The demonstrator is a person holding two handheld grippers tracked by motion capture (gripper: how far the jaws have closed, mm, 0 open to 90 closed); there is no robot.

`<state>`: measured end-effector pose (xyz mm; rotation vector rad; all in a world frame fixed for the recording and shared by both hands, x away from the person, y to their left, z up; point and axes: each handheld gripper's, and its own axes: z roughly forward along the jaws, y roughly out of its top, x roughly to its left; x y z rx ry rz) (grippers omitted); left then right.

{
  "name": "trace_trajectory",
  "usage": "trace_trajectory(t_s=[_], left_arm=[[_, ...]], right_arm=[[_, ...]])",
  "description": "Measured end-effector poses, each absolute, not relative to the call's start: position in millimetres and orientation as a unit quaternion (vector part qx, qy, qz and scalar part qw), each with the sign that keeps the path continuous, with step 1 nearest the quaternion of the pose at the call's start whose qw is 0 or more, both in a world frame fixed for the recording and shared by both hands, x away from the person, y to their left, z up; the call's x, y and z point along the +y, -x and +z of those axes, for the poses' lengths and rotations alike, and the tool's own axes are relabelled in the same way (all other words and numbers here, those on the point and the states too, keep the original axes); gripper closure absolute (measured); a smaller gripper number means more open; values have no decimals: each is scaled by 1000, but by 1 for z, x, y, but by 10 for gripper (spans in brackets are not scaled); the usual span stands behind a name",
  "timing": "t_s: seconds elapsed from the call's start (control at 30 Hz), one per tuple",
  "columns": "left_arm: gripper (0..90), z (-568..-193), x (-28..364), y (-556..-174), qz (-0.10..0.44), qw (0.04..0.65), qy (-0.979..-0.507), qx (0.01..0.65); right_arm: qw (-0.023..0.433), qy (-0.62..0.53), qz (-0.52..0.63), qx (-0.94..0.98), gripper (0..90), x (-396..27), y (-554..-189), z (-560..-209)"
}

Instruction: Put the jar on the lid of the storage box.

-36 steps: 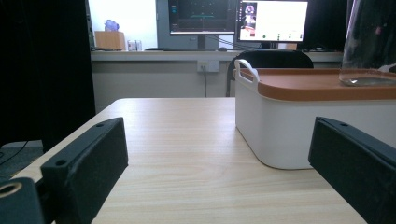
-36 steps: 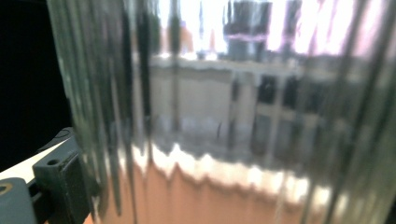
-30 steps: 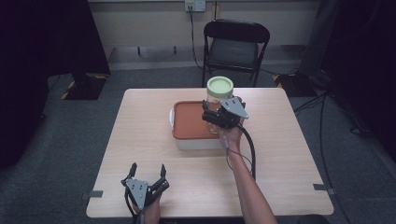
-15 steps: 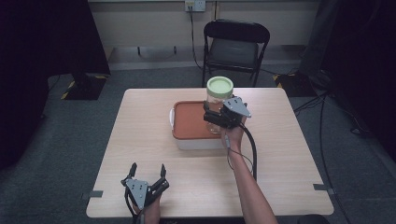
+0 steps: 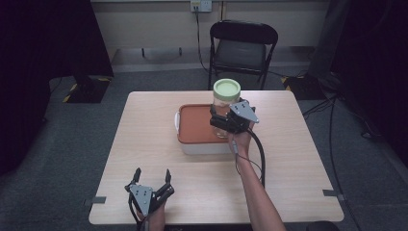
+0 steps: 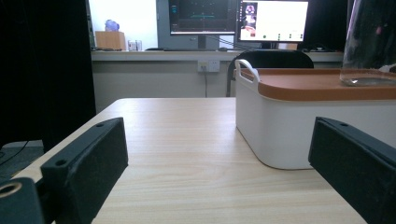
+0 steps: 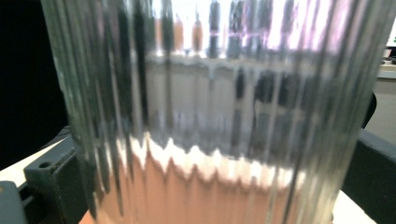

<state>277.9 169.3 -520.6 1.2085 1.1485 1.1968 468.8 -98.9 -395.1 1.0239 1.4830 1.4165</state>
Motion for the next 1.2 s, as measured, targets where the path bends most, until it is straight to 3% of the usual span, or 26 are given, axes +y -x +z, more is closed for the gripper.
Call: trace_trajectory(t_s=[1.2], left_arm=[[41, -521, 169, -278, 498, 519, -504, 478]], right_arm=[[421, -399, 573, 579, 0, -103, -456, -391]])
